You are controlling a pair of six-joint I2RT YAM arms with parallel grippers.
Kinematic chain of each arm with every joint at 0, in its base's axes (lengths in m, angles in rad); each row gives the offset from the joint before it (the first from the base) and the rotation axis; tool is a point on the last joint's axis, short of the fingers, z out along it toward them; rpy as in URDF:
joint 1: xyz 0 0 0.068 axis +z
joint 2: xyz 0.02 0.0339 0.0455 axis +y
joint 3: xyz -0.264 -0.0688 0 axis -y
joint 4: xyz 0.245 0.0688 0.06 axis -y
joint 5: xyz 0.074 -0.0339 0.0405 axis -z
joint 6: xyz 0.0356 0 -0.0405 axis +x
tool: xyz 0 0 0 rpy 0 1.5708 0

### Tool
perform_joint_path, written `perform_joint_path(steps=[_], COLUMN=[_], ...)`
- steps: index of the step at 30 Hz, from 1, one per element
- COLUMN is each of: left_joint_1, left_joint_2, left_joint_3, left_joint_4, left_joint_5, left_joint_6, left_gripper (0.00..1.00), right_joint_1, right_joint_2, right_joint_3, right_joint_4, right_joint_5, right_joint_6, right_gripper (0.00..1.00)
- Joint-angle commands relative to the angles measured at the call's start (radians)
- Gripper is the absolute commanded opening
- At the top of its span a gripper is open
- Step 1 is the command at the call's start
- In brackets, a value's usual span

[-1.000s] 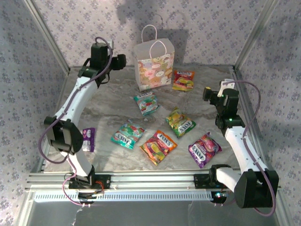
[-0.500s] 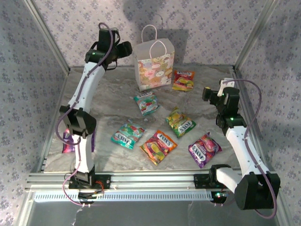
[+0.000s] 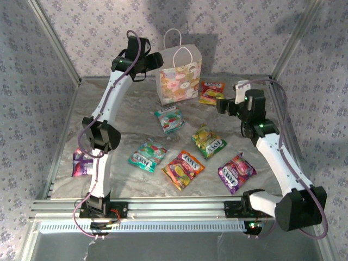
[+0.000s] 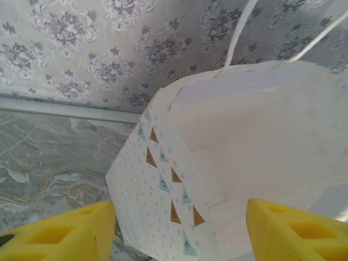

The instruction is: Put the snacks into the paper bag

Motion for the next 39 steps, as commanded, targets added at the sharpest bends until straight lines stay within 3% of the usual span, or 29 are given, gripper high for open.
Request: perform_joint_path(steps=[1, 17, 28, 39], left_joint_1=[0.003, 0.002, -0.002, -0.002], left_joint_2=[0.017, 0.08, 0.107, 0.111], left_joint_3=[0.056, 0.109, 0.149, 0.162], left_joint_4=[0.023, 0.031, 0.011, -0.019], left_joint_5=[0.03, 0.009, 0.013, 0.016], left_joint_6=[-0.04, -0.082, -0.1, -0.098], left_gripper=[0.64, 0.61, 0.45, 0.37], right_joint_1=[0.048, 0.142, 0.162, 0.161], right_joint_2=[0.034, 0.168, 0.167, 0.144], right_joint_3=[0.042, 0.117, 0.118, 0.1], right_joint_4=[-0.041, -0.039, -0.047, -0.049], right_joint_5=[-0.001, -0.063, -0.027, 0.004], right_joint_6=[-0.066, -0.066, -0.077, -0.088], right_gripper=[1.0, 1.0, 1.0, 1.0])
